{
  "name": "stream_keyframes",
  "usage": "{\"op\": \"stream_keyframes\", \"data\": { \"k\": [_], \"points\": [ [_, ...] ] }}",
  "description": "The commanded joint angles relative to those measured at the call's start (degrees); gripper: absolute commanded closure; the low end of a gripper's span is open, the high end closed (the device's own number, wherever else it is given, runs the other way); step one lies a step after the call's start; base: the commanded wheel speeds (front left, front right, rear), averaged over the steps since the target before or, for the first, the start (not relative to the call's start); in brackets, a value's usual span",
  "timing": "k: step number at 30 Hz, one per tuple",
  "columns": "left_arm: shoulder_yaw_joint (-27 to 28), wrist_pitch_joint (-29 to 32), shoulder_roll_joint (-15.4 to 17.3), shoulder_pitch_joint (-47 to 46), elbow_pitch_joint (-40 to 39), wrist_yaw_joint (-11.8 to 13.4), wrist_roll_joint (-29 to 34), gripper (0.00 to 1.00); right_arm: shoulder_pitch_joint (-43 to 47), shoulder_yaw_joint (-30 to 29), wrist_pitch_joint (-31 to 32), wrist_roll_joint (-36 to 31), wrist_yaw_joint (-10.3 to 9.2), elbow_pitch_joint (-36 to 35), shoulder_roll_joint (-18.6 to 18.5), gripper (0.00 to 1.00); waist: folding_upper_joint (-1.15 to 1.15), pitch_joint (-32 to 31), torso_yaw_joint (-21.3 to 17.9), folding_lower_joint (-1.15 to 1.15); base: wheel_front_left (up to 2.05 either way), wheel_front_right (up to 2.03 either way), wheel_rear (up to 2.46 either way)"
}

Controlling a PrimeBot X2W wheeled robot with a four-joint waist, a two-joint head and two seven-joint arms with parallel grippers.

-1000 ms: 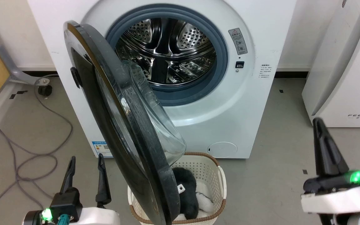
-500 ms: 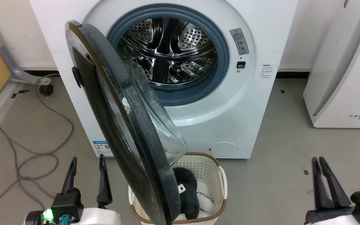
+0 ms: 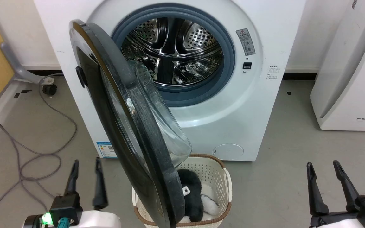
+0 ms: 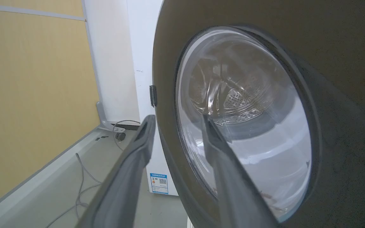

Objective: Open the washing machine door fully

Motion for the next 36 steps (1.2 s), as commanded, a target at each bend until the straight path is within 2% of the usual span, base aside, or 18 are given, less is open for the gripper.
{"op": "stream_keyframes", "data": {
  "k": [1,10,18,25,36],
  "points": [
    [0.4,-0.3,0.1,-0.4,-0.2,0.1,0.2,1.0,0.7,-0.2,-0.2,-0.2,0.3,0.2,0.3,0.0,0.0,0.0,0.1,0.0,0.0,0.0,0.0],
    [2.4,-0.3,0.5,-3.5,-4.0,-1.2,0.9,1.0,0.5,-0.8,-0.2,-1.8,0.3,-0.3,0.3,0.0,0.0,0.1,0.4,0.0,0.0,0.0,0.0],
    [1.2,-0.3,1.9,-7.2,-11.0,-5.3,1.4,1.0,0.3,-1.0,-0.2,-1.9,0.3,-0.7,0.3,0.0,0.0,0.3,0.7,0.0,0.0,0.0,0.0],
    [-3.8,-0.3,1.6,-9.4,-17.0,-8.7,1.7,1.0,0.2,-1.0,-0.2,-2.0,0.3,-0.9,0.3,0.0,0.0,0.5,0.6,0.0,0.0,0.0,0.0],
    [-17.0,-0.3,0.6,-9.5,-19.6,-12.7,1.0,1.0,0.0,-0.5,-0.2,-2.0,0.3,-0.5,0.3,0.0,0.0,0.3,0.5,0.0,0.0,0.0,0.0]
  ]
}}
